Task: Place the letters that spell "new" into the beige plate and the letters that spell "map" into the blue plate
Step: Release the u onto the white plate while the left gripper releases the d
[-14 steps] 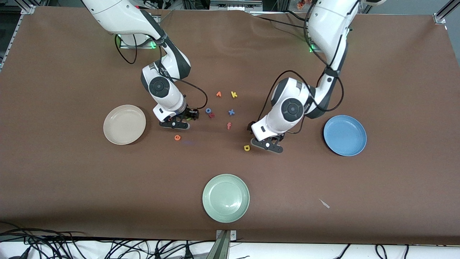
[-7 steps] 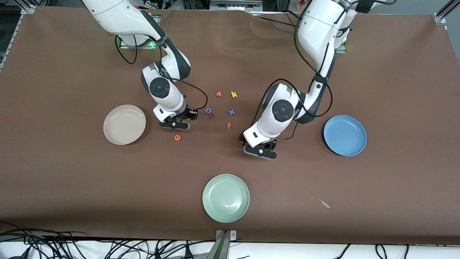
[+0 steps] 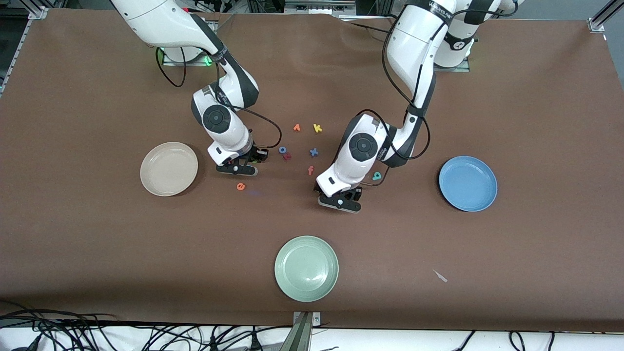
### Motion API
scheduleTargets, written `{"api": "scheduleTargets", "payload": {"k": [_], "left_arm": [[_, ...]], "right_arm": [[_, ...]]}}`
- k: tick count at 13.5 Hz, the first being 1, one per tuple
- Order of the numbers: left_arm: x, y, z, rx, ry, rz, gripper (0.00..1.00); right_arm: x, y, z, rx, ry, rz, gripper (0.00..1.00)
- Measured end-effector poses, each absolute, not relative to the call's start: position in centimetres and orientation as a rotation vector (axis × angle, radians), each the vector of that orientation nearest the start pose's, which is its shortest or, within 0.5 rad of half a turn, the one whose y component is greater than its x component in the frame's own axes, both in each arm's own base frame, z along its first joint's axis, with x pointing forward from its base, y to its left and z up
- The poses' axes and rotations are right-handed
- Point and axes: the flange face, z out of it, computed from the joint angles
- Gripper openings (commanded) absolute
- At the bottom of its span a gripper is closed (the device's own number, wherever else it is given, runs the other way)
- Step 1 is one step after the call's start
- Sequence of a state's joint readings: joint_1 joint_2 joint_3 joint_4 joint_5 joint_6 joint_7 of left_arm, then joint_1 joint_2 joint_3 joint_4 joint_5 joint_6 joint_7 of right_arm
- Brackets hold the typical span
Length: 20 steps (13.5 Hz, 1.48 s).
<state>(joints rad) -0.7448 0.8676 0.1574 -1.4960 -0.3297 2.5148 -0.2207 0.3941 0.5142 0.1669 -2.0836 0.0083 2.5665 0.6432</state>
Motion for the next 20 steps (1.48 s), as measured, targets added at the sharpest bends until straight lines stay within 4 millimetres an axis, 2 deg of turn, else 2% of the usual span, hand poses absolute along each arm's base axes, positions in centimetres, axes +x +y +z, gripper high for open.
{"api": "scheduleTargets", "payload": {"k": [1, 2, 5, 6, 8, 10, 12, 14, 15, 17, 18, 20], "left_arm": [[59.6, -41.6, 17.0, -3.277, 0.295, -0.190, 0.47], [59.6, -41.6, 16.9, -3.277, 0.294, -0.193, 0.42], [59.9, -41.3, 17.0, -3.273, 0.287, -0.208, 0.42], [60.0, -41.2, 17.0, -3.272, 0.287, -0.209, 0.34], [60.0, -41.2, 17.0, -3.272, 0.287, -0.211, 0.26], [60.1, -41.2, 17.0, -3.272, 0.288, -0.218, 0.25], [60.2, -41.2, 17.1, -3.274, 0.287, -0.228, 0.23], [61.0, -40.7, 18.1, -3.276, 0.279, -0.254, 0.23], [61.8, -39.6, 18.9, -3.277, 0.259, -0.249, 0.23], [63.9, -35.5, 21.8, -3.286, 0.226, -0.169, 0.24], [64.9, -32.7, 23.7, -3.299, 0.221, -0.114, 0.24], [66.1, -25.5, 27.4, -3.331, 0.210, 0.021, 0.24]], "right_arm": [[49.3, 31.0, 17.6, -3.078, 0.169, 0.107, 0.30], [49.3, 31.0, 17.6, -3.078, 0.169, 0.107, 0.27], [49.8, 31.2, 18.0, -3.087, 0.170, 0.131, 0.23], [50.4, 31.2, 18.6, -3.100, 0.175, 0.163, 0.23], [52.5, 30.4, 20.7, -3.131, 0.186, 0.214, 0.23], [54.7, 28.0, 22.8, -3.163, 0.101, 0.240, 0.22], [56.3, 24.2, 24.5, -3.180, -0.047, 0.247, 0.22], [57.5, 20.6, 25.9, -3.188, -0.157, 0.255, 0.22], [57.8, 19.0, 26.2, -3.190, -0.203, 0.262, 0.22], [58.2, 15.7, 26.0, -3.192, -0.287, 0.281, 0.22], [58.3, 13.8, 25.6, -3.195, -0.312, 0.295, 0.23], [58.2, 10.3, 24.5, -3.206, -0.324, 0.290, 0.27]]}}
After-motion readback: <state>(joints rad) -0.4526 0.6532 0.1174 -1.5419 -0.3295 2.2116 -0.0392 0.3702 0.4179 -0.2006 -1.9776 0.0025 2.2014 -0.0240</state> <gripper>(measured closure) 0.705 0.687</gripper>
